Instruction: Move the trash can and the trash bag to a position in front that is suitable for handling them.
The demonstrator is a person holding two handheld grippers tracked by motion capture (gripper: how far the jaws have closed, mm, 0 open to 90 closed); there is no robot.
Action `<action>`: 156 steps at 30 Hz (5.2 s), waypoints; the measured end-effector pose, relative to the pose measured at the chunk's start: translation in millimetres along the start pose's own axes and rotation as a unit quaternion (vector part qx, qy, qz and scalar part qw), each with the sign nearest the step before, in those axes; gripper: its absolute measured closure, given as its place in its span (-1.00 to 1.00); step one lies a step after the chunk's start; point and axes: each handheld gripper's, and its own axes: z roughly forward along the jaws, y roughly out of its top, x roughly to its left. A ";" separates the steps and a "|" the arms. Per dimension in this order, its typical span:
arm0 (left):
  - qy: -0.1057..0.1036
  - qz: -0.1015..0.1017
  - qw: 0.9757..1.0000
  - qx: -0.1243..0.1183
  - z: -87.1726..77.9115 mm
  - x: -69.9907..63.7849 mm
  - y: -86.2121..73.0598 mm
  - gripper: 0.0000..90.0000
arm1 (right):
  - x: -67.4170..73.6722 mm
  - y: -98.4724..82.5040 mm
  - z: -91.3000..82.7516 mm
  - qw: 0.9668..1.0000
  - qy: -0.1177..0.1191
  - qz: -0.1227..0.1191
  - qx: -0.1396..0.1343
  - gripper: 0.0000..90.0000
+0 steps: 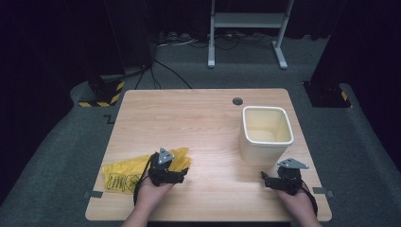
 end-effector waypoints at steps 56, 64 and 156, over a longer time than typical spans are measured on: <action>-0.029 0.002 0.999 -0.027 -30.1 16.9 9.5 -0.21 | -6.2 7.9 -12.4 0.999 -0.003 0.027 -0.017 -0.69; -0.026 -0.003 0.999 -0.024 -47.4 28.5 13.2 0.04 | -8.6 8.4 -13.5 0.999 0.001 0.032 -0.019 -0.69; -0.058 0.082 0.989 0.105 35.3 -19.4 16.0 -0.17 | -12.0 4.1 -15.6 0.999 0.005 0.038 -0.017 -0.69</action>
